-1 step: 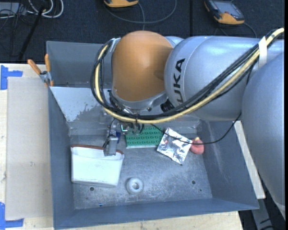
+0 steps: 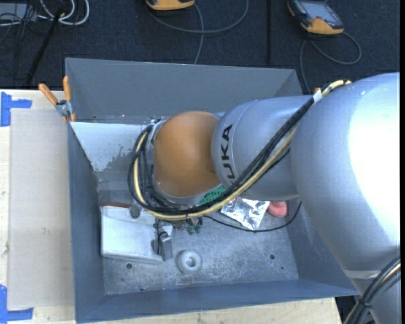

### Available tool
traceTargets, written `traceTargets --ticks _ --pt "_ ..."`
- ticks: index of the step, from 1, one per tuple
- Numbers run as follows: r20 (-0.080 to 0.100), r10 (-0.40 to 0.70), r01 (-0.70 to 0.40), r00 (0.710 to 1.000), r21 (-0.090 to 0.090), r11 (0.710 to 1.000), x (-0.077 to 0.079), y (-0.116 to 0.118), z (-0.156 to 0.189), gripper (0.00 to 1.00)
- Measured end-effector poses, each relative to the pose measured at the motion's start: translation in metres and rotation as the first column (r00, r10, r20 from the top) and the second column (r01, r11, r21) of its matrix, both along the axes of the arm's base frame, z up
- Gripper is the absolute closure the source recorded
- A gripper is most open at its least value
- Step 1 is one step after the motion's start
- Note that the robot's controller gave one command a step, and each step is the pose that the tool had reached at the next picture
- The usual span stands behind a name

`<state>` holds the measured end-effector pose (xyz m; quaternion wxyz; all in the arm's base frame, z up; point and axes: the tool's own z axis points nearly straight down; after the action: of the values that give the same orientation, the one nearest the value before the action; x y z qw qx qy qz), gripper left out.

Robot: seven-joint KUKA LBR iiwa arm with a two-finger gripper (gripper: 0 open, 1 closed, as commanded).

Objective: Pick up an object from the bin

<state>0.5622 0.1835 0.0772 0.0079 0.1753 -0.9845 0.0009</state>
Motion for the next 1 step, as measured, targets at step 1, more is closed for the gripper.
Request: traceTargets --ticks 1 --pt "0.038 0.695 -0.696 0.718 -0.005 0.718 -0.0618 -0.032 -0.0028 0.0"
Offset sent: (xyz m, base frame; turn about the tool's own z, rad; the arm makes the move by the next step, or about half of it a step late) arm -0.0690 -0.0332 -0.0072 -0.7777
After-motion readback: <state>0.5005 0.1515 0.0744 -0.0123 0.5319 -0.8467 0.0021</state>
